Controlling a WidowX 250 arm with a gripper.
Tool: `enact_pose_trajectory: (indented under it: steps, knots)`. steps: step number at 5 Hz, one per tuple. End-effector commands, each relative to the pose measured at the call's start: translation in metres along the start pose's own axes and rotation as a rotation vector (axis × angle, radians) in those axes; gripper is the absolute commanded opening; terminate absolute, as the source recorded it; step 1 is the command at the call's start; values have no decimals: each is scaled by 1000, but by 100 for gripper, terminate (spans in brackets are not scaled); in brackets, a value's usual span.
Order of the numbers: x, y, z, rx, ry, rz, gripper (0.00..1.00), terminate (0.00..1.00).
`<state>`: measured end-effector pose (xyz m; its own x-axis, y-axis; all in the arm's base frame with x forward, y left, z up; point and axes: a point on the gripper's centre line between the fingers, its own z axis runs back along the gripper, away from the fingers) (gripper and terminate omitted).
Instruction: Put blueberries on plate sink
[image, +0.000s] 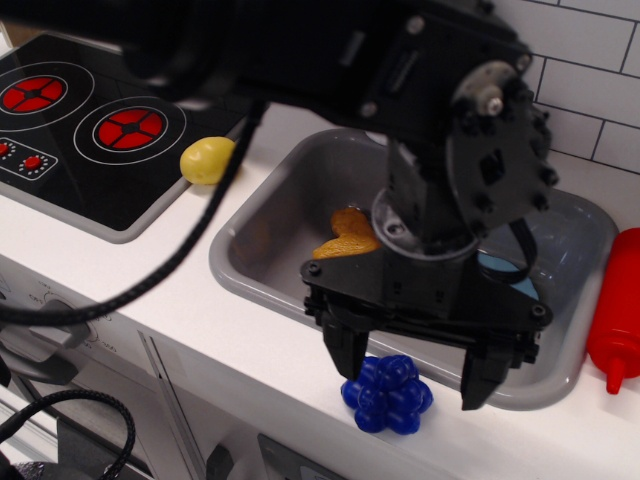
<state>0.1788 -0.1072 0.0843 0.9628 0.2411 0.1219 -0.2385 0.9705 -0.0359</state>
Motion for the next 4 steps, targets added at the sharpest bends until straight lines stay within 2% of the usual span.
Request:
enact_pose_trajectory:
  steps: [1,2,4]
  knots:
    - [14,-3,-4,26,-80,45,100,0]
    - [15,3,-9,67,-95,57,100,0]
    - [4,9,-22,84,-47,43,100,0]
